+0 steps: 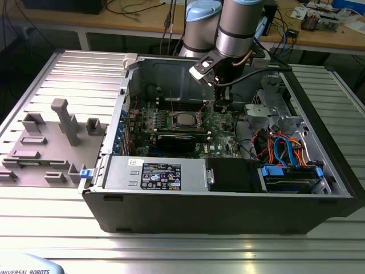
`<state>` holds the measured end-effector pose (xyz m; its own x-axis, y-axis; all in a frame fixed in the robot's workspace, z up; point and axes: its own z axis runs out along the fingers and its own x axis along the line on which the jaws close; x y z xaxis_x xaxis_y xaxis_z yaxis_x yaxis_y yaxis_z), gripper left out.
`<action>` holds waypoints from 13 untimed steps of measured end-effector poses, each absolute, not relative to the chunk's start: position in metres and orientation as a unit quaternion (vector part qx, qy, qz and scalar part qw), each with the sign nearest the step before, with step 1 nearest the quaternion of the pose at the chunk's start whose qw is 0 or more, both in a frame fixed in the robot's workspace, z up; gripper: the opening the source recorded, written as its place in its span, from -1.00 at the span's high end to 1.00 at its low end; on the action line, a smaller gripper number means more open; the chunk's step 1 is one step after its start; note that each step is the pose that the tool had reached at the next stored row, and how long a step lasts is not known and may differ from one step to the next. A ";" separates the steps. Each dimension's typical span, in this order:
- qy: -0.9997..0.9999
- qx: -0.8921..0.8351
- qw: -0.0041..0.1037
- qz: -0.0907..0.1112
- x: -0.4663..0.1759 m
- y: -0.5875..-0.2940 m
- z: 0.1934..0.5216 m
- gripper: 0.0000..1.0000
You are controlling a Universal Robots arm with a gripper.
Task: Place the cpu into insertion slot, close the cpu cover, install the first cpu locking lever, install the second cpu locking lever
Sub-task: 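Close the cpu cover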
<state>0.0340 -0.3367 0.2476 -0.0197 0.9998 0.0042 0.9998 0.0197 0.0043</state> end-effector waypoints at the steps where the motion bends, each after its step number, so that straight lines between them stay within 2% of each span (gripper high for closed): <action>1: 0.714 0.700 0.000 0.003 0.034 -0.337 0.248 0.79; 13: 0.714 0.700 0.000 0.003 0.029 -0.337 0.248 0.79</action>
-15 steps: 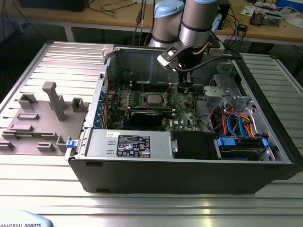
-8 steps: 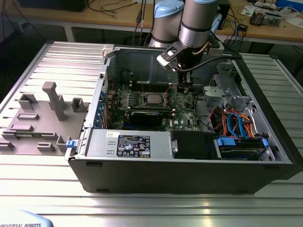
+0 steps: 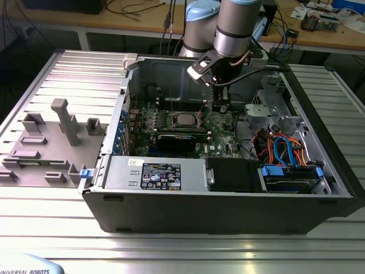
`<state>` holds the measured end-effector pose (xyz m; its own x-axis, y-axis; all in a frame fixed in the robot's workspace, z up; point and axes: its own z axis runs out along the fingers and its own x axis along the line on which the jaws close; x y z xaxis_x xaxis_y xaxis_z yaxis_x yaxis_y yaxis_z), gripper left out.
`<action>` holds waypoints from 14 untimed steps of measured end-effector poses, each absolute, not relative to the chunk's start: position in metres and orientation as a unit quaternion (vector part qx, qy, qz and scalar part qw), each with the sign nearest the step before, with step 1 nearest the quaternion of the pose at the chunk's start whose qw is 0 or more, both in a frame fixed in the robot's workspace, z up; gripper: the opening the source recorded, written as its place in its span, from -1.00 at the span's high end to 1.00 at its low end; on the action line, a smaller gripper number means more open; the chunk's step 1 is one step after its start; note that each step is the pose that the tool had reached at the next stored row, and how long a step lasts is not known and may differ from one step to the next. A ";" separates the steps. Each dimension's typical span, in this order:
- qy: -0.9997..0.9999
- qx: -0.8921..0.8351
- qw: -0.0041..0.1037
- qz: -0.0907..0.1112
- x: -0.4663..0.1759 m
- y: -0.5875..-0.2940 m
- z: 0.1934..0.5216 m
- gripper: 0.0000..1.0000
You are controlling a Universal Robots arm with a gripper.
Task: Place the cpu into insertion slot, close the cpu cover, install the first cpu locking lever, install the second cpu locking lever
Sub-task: 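Close the cpu cover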
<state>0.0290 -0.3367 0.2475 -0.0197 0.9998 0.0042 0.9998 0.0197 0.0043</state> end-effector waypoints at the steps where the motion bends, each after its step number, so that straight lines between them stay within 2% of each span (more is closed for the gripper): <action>1: 0.714 0.700 0.000 0.003 0.029 -0.337 0.248 0.79; 14: 0.714 0.700 0.000 0.003 0.027 -0.337 0.248 0.79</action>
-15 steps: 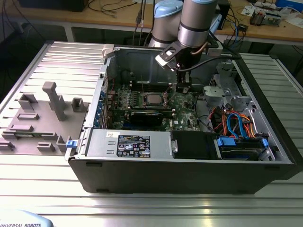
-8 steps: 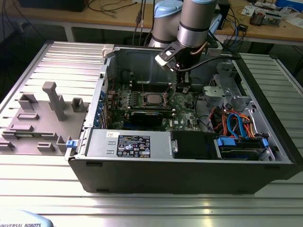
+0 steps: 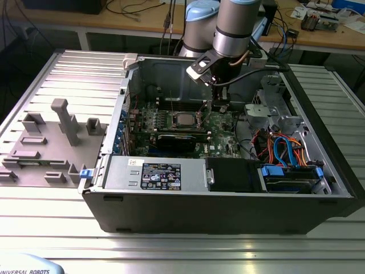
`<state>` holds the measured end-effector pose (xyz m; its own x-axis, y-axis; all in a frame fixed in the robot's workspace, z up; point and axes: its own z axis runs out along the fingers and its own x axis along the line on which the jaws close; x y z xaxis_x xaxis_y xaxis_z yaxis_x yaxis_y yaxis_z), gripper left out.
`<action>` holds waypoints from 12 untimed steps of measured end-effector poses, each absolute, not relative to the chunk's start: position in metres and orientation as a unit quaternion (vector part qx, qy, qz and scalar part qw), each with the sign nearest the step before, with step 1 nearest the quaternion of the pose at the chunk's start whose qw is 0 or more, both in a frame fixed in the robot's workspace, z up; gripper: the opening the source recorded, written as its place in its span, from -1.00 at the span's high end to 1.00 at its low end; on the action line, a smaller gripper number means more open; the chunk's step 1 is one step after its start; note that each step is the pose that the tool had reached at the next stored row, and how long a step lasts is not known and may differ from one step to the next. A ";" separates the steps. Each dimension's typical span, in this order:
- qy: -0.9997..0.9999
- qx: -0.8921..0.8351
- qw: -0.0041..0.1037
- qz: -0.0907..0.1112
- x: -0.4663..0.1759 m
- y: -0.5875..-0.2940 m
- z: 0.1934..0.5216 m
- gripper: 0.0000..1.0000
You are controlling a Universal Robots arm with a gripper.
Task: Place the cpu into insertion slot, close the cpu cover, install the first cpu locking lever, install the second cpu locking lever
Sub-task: 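Close the cpu cover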
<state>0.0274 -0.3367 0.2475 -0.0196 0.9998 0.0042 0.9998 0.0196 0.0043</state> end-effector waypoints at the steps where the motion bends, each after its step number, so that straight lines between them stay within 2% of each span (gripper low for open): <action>1: 0.714 0.700 0.000 0.003 0.027 -0.337 0.248 0.79; 12: 0.714 0.700 0.000 0.003 0.024 -0.337 0.248 0.79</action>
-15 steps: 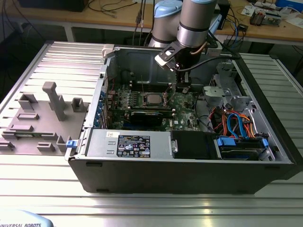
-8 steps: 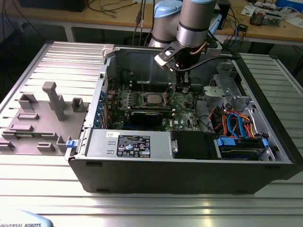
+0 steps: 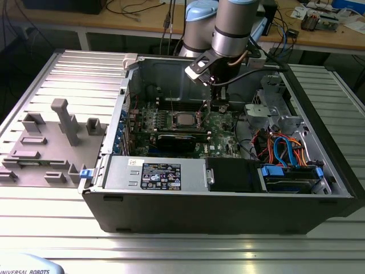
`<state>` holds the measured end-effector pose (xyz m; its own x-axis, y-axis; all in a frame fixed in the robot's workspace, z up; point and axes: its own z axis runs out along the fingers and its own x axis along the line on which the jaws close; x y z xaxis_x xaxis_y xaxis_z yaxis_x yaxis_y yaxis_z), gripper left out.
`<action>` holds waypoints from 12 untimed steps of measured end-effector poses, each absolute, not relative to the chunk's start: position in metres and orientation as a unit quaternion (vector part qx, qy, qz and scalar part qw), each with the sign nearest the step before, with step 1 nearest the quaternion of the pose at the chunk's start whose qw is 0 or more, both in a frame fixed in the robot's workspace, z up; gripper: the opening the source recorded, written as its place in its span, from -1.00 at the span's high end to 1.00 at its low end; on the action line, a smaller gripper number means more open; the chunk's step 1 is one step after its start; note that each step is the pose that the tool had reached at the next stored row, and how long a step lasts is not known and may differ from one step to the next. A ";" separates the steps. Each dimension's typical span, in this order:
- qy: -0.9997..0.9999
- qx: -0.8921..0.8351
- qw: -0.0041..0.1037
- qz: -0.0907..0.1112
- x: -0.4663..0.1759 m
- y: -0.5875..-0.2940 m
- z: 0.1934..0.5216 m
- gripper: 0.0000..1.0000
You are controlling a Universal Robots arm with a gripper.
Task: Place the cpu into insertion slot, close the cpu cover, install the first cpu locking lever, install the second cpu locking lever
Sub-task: 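Close the cpu cover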
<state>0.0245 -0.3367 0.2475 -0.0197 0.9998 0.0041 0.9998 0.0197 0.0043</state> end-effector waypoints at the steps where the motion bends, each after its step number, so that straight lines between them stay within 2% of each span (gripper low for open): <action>1: 0.714 0.700 0.000 0.003 0.024 -0.337 0.248 0.79; 12: 0.714 0.700 0.000 0.003 0.022 -0.337 0.248 0.79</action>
<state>0.0218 -0.3367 0.2475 -0.0196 0.9998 0.0042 0.9998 0.0196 0.0043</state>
